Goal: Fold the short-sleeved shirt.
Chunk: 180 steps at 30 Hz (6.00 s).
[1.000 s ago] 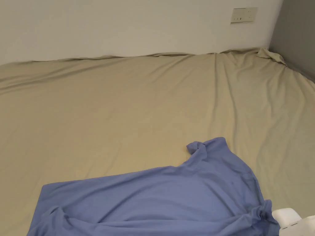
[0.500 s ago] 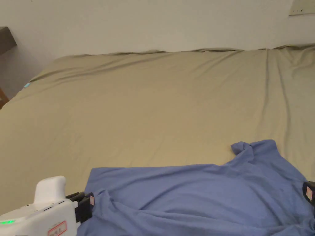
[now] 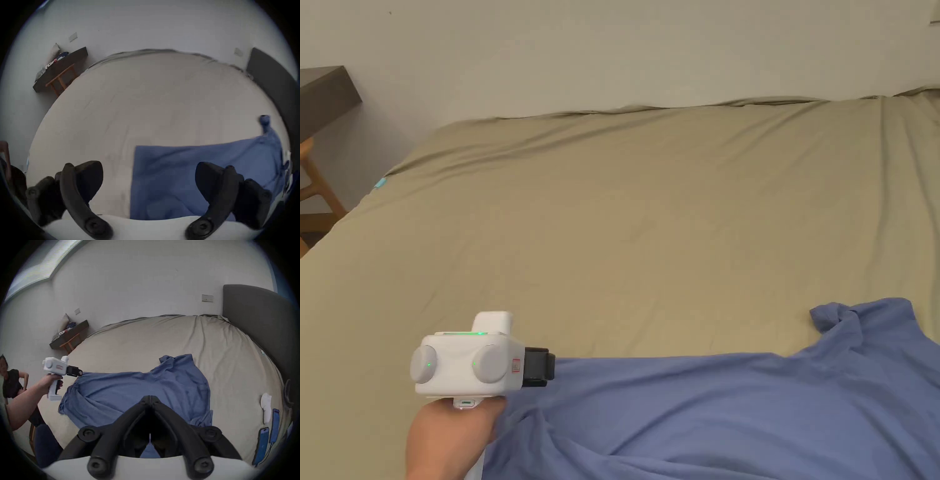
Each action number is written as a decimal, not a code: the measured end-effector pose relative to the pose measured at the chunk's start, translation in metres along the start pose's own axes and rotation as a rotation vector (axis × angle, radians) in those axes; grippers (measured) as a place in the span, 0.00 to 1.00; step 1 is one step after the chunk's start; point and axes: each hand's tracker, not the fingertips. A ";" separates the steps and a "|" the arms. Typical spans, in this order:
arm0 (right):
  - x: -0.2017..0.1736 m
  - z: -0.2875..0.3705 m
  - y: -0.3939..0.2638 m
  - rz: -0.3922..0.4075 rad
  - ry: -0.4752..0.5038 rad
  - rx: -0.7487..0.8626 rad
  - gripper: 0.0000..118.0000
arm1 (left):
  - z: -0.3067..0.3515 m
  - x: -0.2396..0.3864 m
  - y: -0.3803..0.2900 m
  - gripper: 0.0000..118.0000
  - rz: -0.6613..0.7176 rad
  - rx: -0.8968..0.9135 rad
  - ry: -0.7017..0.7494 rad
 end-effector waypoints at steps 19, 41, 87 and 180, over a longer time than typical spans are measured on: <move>0.109 -0.135 0.038 0.035 -0.121 -0.247 0.68 | 0.104 -0.012 0.000 0.01 0.094 0.213 -0.268; 0.103 -0.117 0.103 0.129 -0.011 -0.281 0.03 | 0.141 -0.038 -0.009 0.01 0.157 0.213 -0.371; 0.005 0.041 -0.010 0.218 -0.091 -0.119 0.85 | 0.210 -0.046 -0.165 1.00 0.107 0.224 -0.344; -0.004 0.043 -0.013 0.008 0.094 -0.111 0.02 | 0.151 0.099 -0.148 0.00 0.005 0.050 -0.396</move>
